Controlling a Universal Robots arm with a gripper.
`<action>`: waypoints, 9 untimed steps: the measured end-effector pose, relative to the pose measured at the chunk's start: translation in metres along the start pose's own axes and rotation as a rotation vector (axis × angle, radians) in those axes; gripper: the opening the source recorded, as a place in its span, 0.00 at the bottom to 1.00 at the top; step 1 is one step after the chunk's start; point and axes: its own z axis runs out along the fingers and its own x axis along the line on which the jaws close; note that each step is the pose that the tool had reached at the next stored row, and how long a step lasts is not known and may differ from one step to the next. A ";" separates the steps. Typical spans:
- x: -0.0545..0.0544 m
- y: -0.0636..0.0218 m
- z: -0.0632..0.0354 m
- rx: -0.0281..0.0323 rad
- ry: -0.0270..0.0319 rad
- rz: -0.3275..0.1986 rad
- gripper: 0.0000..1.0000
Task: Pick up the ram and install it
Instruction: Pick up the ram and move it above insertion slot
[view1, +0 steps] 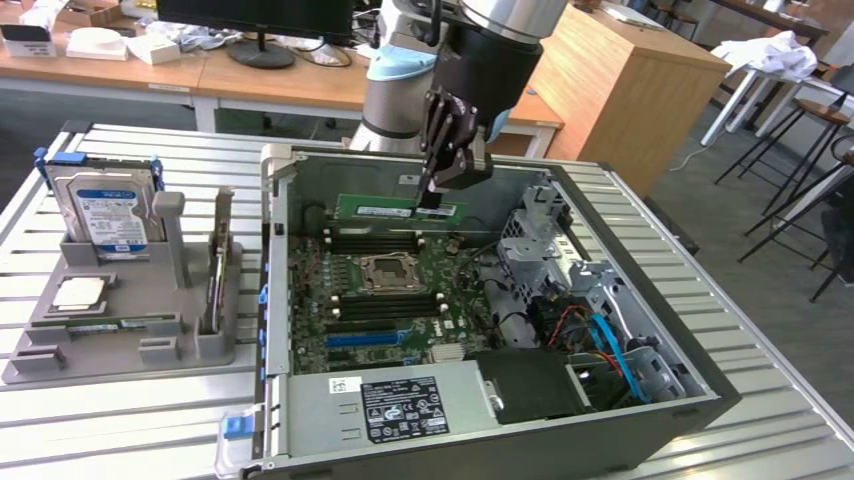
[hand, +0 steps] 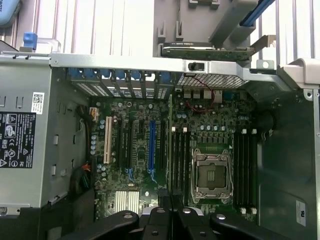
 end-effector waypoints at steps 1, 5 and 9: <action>0.000 0.0000 0.0000 0.0000 0.0000 0.000 0.11; 0.000 -0.0001 0.0000 0.0000 0.0000 0.000 0.11; 0.000 0.0001 0.0001 0.0052 0.0000 0.000 0.11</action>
